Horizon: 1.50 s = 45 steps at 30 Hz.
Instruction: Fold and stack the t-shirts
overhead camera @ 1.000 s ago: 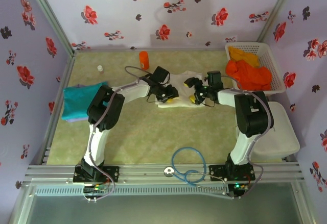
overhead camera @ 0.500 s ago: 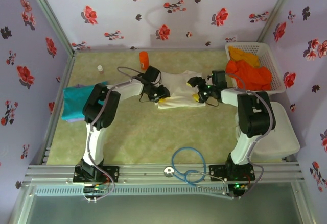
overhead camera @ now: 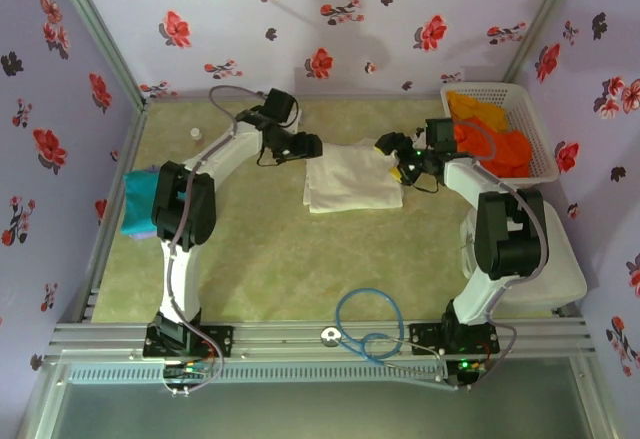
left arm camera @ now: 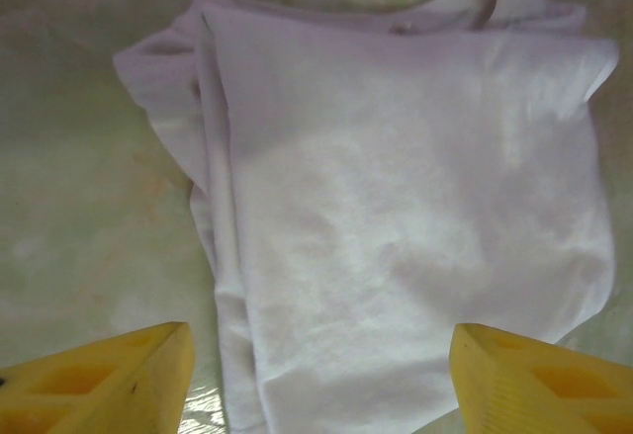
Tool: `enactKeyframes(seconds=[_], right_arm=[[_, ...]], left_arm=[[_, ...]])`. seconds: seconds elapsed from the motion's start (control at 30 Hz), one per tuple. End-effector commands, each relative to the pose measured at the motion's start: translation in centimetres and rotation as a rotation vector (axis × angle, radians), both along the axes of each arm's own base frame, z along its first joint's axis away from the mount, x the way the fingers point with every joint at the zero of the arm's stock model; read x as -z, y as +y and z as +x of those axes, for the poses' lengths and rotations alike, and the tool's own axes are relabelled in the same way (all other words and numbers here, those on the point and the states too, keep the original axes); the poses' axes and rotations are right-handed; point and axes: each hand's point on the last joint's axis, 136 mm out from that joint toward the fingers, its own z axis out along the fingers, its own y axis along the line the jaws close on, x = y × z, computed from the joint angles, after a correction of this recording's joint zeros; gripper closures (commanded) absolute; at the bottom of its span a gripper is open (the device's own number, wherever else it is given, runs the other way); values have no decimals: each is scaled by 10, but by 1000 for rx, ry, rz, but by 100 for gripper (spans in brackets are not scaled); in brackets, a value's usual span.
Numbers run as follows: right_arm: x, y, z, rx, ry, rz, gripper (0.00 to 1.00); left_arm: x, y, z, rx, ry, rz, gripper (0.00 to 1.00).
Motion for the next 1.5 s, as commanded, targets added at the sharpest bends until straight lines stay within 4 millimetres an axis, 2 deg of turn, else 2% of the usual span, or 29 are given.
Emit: enactKeyframes(seconds=[0.0,0.13,0.4,0.8,1.03,1.23,1.47], right_arm=[[-1,-8,-9,-2,10,-10,16],[2,-11,-12,1,15,-14,16],[8,-10,-18,0,38,19,16],[3,-5,-18,-5,39,69,16],[-3,-5,-20,-11,27,73,17],[-3,-7,-22,-12,26,67,17],[1,-7,-23,-14,32,66,17]], left_arm=[[36,14,-15,80,66,94,30],[54,14,-16,80,113,99,30],[72,-7,-13,78,155,16,30],[83,-31,-23,70,219,-4,35],[97,-26,-28,11,279,50,38],[84,-13,-23,-21,238,120,38],[80,-10,-23,-20,229,162,38]])
